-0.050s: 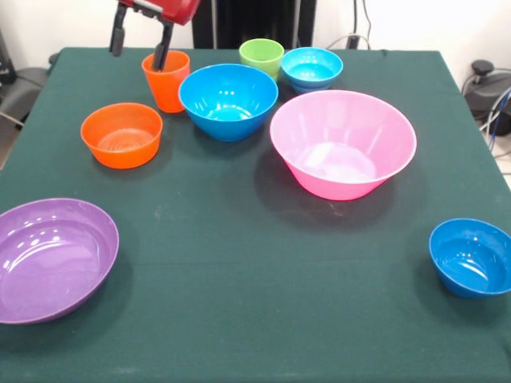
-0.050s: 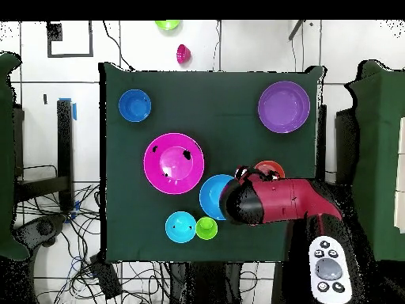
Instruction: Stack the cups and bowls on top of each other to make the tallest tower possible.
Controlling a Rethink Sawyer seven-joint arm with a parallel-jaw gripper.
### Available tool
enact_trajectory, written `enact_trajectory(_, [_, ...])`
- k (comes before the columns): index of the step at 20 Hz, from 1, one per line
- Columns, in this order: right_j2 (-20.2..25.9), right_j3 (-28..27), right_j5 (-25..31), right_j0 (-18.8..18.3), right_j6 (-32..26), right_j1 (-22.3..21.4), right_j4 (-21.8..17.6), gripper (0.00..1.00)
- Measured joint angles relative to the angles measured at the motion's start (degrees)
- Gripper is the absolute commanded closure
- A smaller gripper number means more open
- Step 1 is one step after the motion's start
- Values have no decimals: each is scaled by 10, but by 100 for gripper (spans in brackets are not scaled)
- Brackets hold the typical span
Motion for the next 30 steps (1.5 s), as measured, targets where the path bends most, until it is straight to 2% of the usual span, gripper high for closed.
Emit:
enact_trajectory(4, [-11, -16, -36, 25, 0, 0, -39, 0])
enact_trajectory(8, [-28, -28, -56, 55, 0, 0, -59, 0])
enact_trajectory(9, [-51, -39, -74, 86, 0, 3, -76, 0])
enact_trajectory(15, [-99, -54, -111, 152, 0, 3, -90, 0])
enact_trajectory(21, [-132, -56, -130, 194, 0, 3, -90, 0])
enact_trajectory(22, [-132, -56, -131, 194, 0, 2, -90, 0])
enact_trajectory(25, [-110, -53, -131, 164, 0, -4, -89, 0])
enact_trajectory(27, [-65, -48, -130, 106, 0, -9, -85, 0])
enact_trajectory(30, [-13, -43, -124, 40, -2, -7, -78, 0])
